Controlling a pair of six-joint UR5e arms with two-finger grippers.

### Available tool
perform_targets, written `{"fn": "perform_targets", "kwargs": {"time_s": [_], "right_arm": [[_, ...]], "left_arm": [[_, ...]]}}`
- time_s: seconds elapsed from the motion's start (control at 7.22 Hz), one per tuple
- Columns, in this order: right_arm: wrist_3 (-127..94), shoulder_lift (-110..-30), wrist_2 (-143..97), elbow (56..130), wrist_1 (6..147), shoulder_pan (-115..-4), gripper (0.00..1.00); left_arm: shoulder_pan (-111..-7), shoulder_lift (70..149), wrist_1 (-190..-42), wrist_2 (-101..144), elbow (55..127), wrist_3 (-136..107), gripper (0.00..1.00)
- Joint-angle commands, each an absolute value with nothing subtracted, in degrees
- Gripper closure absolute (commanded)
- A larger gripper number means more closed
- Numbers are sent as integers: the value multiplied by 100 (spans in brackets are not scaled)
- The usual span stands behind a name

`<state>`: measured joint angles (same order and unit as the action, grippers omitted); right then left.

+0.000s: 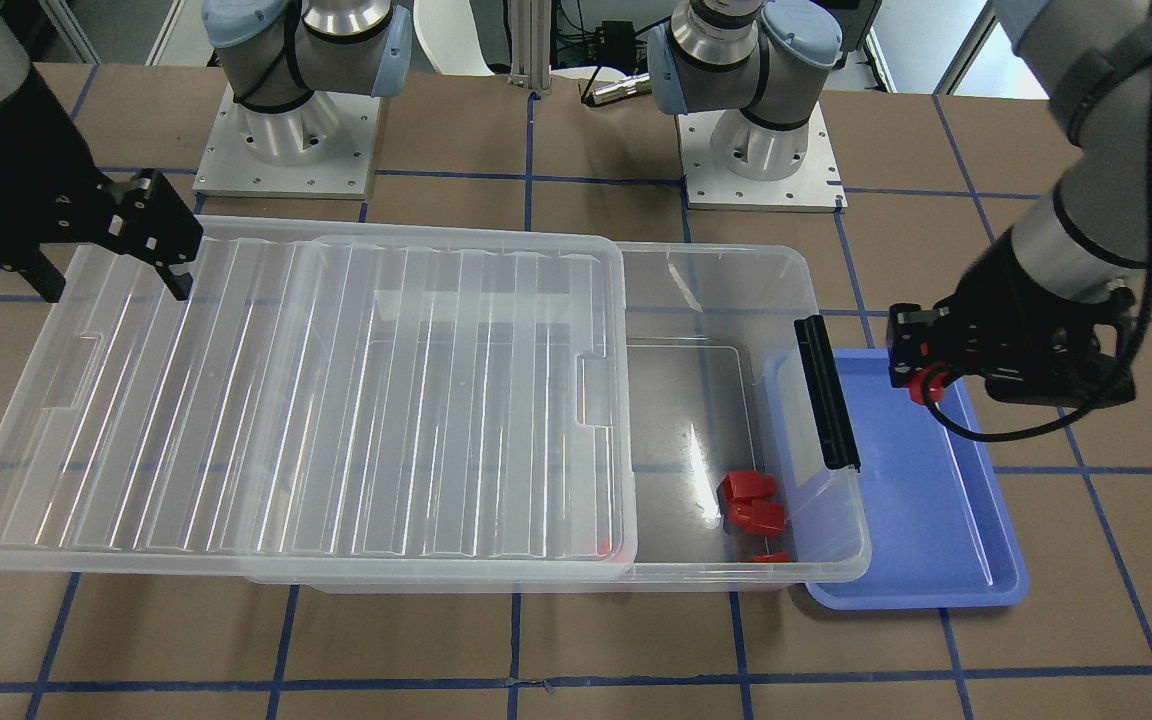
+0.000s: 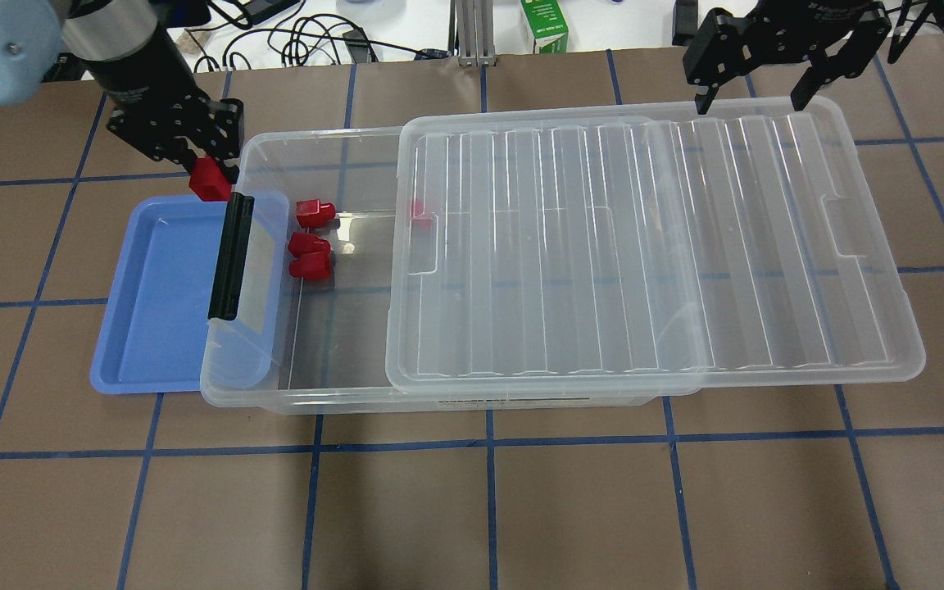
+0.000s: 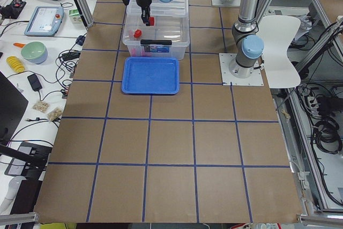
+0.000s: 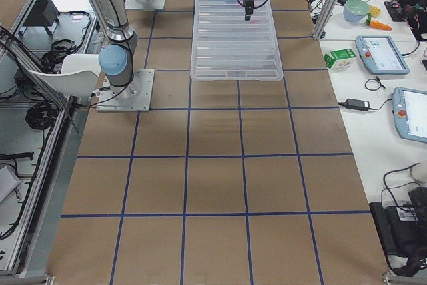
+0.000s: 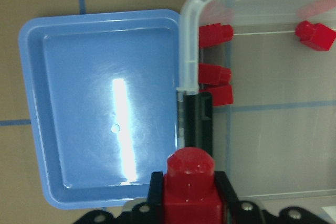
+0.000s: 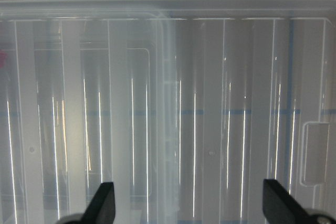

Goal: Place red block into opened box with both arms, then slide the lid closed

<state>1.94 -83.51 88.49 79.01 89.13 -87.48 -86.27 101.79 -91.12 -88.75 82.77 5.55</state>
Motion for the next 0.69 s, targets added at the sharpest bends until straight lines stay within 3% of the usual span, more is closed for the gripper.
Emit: {"fn": "perform_targets", "kwargs": {"time_s": [0.0, 0.55], "right_arm": [[70, -8297, 8877, 7901, 9018, -8798, 0], [79, -8288, 8895, 7901, 9018, -8789, 0]], "left_arm": [[-8885, 10318, -8862, -8851, 8725, 176, 100], [-9061, 10449, -7226, -8851, 10097, 176, 100]]}}
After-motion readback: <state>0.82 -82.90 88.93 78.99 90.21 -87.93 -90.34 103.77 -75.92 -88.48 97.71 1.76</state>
